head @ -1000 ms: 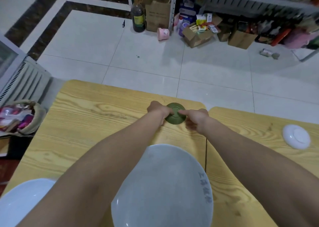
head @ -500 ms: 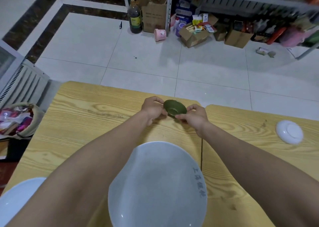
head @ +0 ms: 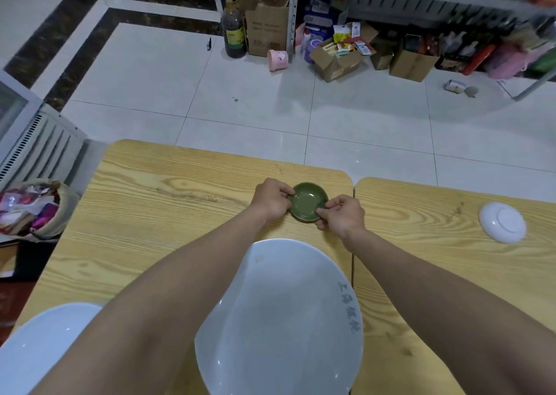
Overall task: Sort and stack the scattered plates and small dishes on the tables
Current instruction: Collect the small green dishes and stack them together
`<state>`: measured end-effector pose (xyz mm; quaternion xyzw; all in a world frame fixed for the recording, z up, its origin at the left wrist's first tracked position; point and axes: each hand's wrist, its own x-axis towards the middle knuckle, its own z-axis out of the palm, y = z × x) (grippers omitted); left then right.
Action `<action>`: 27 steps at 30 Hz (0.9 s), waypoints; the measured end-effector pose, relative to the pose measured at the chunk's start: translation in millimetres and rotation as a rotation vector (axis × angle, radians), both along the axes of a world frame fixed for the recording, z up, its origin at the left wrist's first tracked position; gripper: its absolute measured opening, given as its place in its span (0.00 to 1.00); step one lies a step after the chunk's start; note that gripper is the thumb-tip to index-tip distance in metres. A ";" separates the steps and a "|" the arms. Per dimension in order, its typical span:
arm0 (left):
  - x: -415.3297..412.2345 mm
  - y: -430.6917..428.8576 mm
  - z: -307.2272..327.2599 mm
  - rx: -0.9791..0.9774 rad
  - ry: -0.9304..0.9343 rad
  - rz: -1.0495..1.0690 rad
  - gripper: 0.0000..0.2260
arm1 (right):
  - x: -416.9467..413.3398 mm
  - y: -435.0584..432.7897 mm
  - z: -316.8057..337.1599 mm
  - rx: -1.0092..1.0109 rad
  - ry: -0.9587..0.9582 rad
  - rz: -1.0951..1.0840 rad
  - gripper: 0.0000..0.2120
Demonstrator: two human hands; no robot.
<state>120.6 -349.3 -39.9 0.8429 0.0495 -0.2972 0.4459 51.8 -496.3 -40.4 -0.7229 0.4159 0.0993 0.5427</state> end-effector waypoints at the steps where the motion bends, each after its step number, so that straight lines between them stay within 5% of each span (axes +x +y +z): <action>1: 0.7 0.1 0.8 0.006 -0.009 -0.026 0.11 | 1.3 0.5 0.1 0.005 0.015 -0.037 0.12; 7: 3.9 5.6 21.8 0.142 -0.155 -0.225 0.18 | 2.1 -12.1 11.7 0.032 0.008 -0.221 0.12; 16: -35.4 -5.0 85.0 0.501 -0.700 -0.704 0.24 | -40.3 -32.5 67.5 0.160 -0.137 -0.360 0.07; 27: -187.3 -37.0 166.3 0.541 -0.919 -0.636 0.24 | -188.6 -72.3 127.4 0.183 -0.315 -0.398 0.06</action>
